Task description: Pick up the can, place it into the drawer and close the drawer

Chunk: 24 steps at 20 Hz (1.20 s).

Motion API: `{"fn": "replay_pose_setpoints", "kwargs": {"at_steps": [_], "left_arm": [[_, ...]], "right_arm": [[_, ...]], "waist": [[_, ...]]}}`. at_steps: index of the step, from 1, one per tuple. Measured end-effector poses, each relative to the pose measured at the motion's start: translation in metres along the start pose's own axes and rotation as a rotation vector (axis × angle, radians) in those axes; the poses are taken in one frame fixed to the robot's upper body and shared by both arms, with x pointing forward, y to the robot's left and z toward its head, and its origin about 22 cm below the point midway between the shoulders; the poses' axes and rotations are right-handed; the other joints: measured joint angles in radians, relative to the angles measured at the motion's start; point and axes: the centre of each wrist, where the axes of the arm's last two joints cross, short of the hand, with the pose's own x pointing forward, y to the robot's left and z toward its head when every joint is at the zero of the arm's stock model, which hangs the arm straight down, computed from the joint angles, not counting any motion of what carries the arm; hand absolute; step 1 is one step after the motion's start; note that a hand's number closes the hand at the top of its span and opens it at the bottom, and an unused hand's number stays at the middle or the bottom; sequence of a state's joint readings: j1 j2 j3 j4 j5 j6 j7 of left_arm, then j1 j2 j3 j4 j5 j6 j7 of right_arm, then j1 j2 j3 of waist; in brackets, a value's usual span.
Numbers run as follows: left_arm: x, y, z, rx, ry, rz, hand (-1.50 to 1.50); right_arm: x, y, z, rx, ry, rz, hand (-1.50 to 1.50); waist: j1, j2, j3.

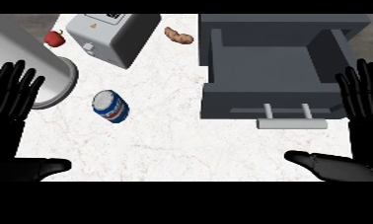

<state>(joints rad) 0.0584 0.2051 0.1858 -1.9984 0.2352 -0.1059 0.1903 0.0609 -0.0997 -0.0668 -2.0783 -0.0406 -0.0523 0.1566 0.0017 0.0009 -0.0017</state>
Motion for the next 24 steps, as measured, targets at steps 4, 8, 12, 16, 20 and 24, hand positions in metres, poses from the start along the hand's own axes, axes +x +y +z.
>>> {"fn": "replay_pose_setpoints", "kwargs": {"at_steps": [4, 8, 12, 16, 20, 24], "left_arm": [[0.000, 0.010, 0.003, 0.024, 0.065, 0.010, -1.50], [0.010, 0.020, -0.006, 0.031, 0.080, 0.021, -1.50], [0.009, 0.016, -0.010, 0.026, 0.089, 0.025, -1.50], [0.002, 0.012, -0.012, 0.011, 0.118, 0.022, -1.50], [-0.022, 0.003, -0.014, 0.015, 0.148, 0.017, -1.50], [-0.041, -0.002, -0.019, 0.022, 0.181, 0.005, -1.50]], "right_arm": [[0.002, -0.001, 0.003, -0.020, 0.044, 0.001, -1.50], [-0.004, -0.005, 0.006, -0.030, 0.058, 0.002, -1.50], [-0.006, -0.007, 0.007, -0.035, 0.059, 0.000, -1.50], [-0.004, -0.013, 0.008, -0.033, 0.055, 0.004, -1.50], [0.000, -0.013, 0.015, -0.032, 0.050, 0.007, -1.50], [-0.001, -0.024, 0.015, -0.038, 0.044, 0.012, -1.50]], "waist": [[-0.001, -0.001, 0.001], [-0.002, -0.001, 0.001], [-0.003, -0.001, 0.002], [-0.003, -0.001, 0.002], [-0.005, -0.001, 0.002], [-0.005, -0.001, 0.002]]}}
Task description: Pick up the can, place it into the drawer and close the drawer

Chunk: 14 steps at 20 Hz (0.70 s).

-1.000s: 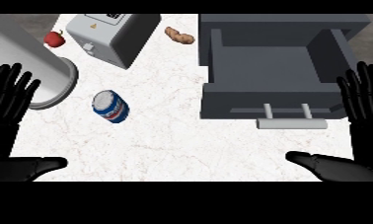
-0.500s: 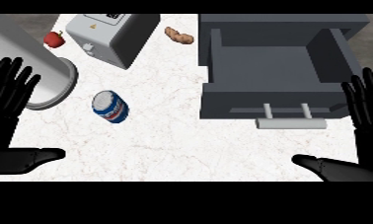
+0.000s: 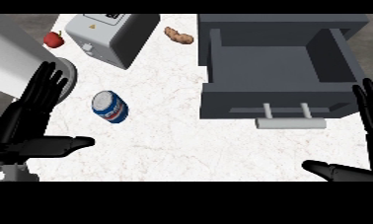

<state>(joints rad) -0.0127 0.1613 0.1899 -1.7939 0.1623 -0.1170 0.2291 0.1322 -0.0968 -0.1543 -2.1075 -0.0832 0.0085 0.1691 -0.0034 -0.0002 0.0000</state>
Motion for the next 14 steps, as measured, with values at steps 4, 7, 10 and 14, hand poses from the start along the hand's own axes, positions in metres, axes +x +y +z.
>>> {"fn": "replay_pose_setpoints", "kwargs": {"at_steps": [4, 7, 10, 14], "left_arm": [[-0.030, -0.008, -0.002, 0.006, 0.019, -0.015, -1.50], [-0.052, -0.010, 0.003, 0.014, 0.035, -0.027, -1.50], [-0.071, -0.013, 0.005, 0.030, 0.041, -0.040, -1.50], [-0.096, -0.009, 0.003, 0.057, 0.055, -0.046, -1.50]], "right_arm": [[-0.003, -0.007, 0.002, 0.000, -0.003, 0.004, -1.50], [-0.002, -0.002, 0.005, 0.003, -0.005, 0.008, -1.50], [0.000, -0.002, 0.007, -0.007, -0.004, 0.009, -1.50], [0.003, -0.008, 0.012, -0.005, -0.014, 0.011, -1.50]], "waist": [[0.000, 0.000, 0.000], [0.000, 0.000, 0.000], [0.000, 0.000, 0.000], [-0.001, 0.000, 0.000]]}}
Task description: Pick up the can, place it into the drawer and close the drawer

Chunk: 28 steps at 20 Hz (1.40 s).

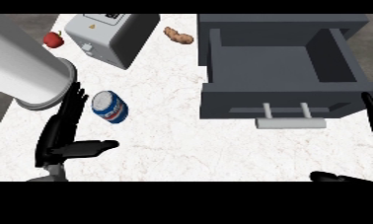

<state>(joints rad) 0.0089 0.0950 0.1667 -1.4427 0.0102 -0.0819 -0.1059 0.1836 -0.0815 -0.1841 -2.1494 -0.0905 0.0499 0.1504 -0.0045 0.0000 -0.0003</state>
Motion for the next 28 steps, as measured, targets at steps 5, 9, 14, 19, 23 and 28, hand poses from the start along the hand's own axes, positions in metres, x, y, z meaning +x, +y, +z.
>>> {"fn": "replay_pose_setpoints", "kwargs": {"at_steps": [5, 9, 14, 19, 23, 28], "left_arm": [[-0.028, 0.000, -0.004, 0.029, 0.019, 0.004, -1.50], [-0.047, 0.005, -0.013, 0.038, 0.043, 0.006, -1.50], [-0.064, 0.003, -0.028, 0.043, 0.054, 0.004, -1.50], [-0.076, 0.005, -0.030, 0.056, 0.074, 0.020, -1.50], [-0.087, 0.016, -0.037, 0.067, 0.084, 0.021, -1.50], [-0.096, 0.010, -0.043, 0.067, 0.084, 0.023, -1.50]], "right_arm": [[0.008, -0.005, 0.001, -0.010, 0.000, 0.000, -1.50], [0.012, -0.010, 0.002, -0.008, 0.001, -0.003, -1.50], [0.018, -0.013, -0.001, -0.009, 0.003, 0.001, -1.50], [0.015, -0.014, 0.002, -0.008, 0.003, 0.010, -1.50], [0.023, -0.012, -0.003, -0.003, 0.002, 0.012, -1.50], [0.030, -0.015, 0.002, -0.004, 0.000, 0.008, -1.50]], "waist": [[0.000, 0.000, 0.000], [-0.001, 0.000, 0.000], [-0.001, 0.000, 0.000], [-0.001, 0.000, 0.000], [-0.002, 0.001, 0.000], [-0.005, 0.002, 0.000]]}}
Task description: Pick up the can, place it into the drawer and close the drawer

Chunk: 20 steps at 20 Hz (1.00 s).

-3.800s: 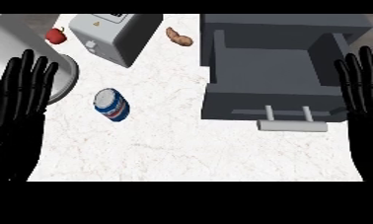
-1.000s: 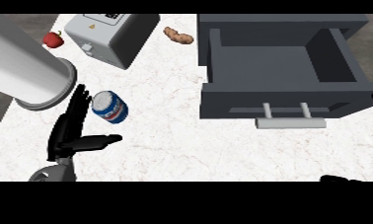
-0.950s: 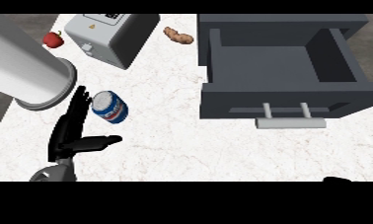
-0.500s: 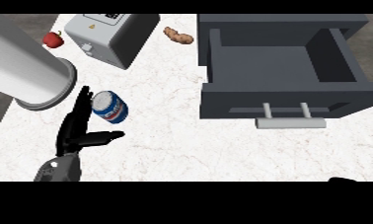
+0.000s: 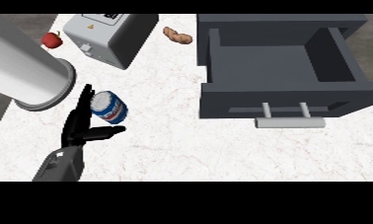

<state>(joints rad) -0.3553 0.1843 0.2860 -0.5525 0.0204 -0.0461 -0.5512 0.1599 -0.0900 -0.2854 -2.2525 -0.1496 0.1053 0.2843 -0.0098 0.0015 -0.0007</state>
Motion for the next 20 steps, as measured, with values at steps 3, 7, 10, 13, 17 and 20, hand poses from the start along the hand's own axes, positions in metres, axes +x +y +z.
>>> {"fn": "replay_pose_setpoints", "kwargs": {"at_steps": [3, 7, 10, 13, 17, 20], "left_arm": [[-0.001, -0.001, -0.006, -0.020, -0.009, 0.009, -1.50], [0.004, -0.006, -0.018, -0.062, -0.024, 0.012, -1.50], [0.007, -0.010, -0.024, -0.111, -0.020, 0.013, -1.50], [0.006, -0.016, -0.025, -0.143, -0.023, 0.036, 1.50], [0.011, -0.026, -0.033, -0.194, -0.036, 0.079, 1.50], [0.015, -0.028, -0.037, -0.220, -0.053, 0.095, 1.50]], "right_arm": [[-0.001, -0.001, 0.003, 0.003, -0.005, 0.005, -1.50], [0.001, -0.002, -0.005, 0.005, -0.007, 0.007, -1.50], [-0.004, -0.003, -0.010, -0.001, -0.010, 0.008, -1.50], [-0.002, -0.001, -0.009, 0.004, -0.016, 0.004, -1.50], [0.001, 0.003, -0.010, -0.009, -0.025, 0.005, -1.50], [0.002, 0.002, -0.011, -0.004, -0.030, 0.012, -1.50]], "waist": [[-0.002, 0.001, 0.000], [-0.005, 0.002, -0.001], [-0.004, 0.002, 0.000], [-0.008, 0.004, 0.000], [-0.008, 0.004, -0.001], [-0.009, 0.004, -0.001]]}}
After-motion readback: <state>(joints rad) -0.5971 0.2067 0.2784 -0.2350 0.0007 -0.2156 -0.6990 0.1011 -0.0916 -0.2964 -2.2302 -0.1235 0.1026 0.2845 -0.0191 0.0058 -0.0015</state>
